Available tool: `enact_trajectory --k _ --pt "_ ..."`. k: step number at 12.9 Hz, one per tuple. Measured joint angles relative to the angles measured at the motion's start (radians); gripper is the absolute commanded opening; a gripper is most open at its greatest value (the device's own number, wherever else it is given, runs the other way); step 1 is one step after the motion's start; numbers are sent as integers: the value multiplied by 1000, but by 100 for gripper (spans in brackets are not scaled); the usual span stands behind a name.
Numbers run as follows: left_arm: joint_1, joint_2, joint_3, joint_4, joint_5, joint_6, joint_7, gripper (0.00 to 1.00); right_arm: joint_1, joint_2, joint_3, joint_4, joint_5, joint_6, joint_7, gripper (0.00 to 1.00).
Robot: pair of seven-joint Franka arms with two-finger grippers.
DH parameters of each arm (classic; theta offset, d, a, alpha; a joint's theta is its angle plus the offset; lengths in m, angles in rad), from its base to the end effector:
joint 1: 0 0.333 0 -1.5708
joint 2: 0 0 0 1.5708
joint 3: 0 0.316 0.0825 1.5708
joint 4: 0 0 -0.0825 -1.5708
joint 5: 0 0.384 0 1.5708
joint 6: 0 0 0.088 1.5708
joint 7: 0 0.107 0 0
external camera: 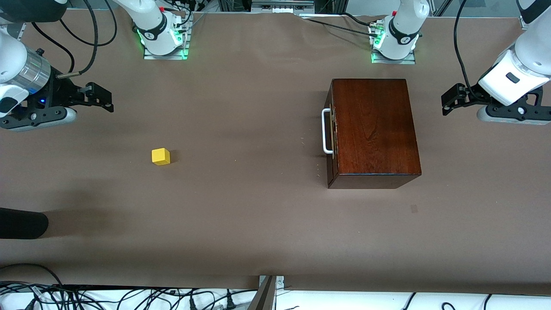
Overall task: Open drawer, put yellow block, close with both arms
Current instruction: 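Move the left gripper toward the white drawer handle of the wooden box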
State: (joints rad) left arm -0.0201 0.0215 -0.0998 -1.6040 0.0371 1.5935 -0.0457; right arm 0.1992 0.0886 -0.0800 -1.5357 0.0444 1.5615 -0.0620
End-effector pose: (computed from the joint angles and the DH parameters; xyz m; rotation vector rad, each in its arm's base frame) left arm 0.5582 -0.0627 0.5989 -3.1016 0.1174 0.0448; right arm 0.5741 0.0756 0.5902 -3.0919 -0.2795 0.0987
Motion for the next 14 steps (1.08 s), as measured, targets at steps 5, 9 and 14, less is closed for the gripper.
enact_trajectory --k 5,9,14 --pt "0 0 0 4 0 0 0 100 0 0 0 0 0 0 0 100" --pt "0 1 -1 6 0 -5 0 100 0 0 0 0 0 0 0 100" --pt "-4 16 -113 8 -1 -127 0 100 0 0 0 0 0 0 0 100"
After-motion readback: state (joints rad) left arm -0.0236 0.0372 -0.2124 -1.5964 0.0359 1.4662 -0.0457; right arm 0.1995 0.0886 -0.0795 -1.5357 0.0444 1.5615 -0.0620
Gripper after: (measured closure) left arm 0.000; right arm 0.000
